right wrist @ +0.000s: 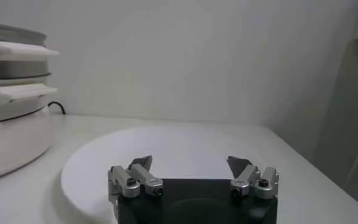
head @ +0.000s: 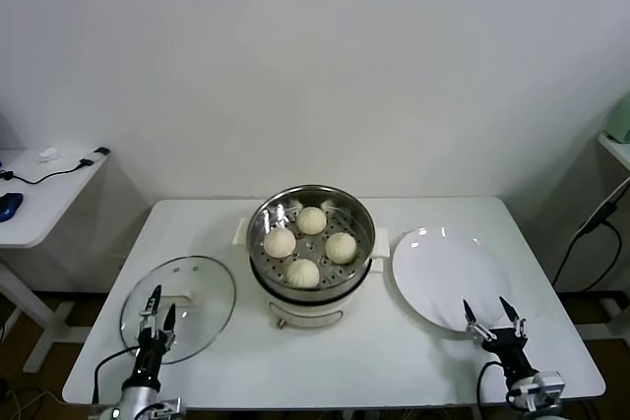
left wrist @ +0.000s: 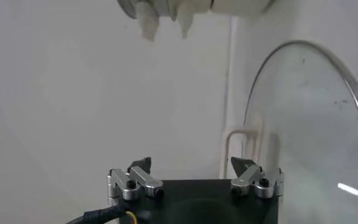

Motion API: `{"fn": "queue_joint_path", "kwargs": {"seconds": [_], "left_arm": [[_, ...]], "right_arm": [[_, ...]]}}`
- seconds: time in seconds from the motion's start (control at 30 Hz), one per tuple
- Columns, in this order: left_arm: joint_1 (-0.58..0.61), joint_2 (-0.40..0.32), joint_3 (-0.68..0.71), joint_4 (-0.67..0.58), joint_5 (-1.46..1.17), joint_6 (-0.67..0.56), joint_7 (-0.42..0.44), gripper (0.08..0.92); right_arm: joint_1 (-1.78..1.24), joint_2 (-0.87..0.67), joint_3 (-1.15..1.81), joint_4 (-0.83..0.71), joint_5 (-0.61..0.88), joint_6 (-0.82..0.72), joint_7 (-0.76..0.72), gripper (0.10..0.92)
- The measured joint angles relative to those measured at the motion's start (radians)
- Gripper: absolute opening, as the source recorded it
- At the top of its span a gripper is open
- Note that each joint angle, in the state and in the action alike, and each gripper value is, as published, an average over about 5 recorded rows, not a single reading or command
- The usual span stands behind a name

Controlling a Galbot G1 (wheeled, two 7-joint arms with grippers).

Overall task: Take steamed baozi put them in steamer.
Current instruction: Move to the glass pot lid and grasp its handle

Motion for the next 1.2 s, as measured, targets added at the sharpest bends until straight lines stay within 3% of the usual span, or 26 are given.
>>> {"fn": "queue_joint_path", "kwargs": {"seconds": [0.53, 1.2], "left_arm": [[-0.085, 0.008, 0.019, 0.067, 0.054, 0.1, 0.039, 0.808], [-0.124, 0.008, 0.013, 0.133, 0.055, 0.105, 0.054, 0.255]], "right_arm": [[-0.024, 0.016, 0.015, 0.018, -0.007, 0.0, -0.003, 0.823], [-0.033, 0.028, 0.015, 0.025, -0.022, 0.001, -0.013, 0.823]]}}
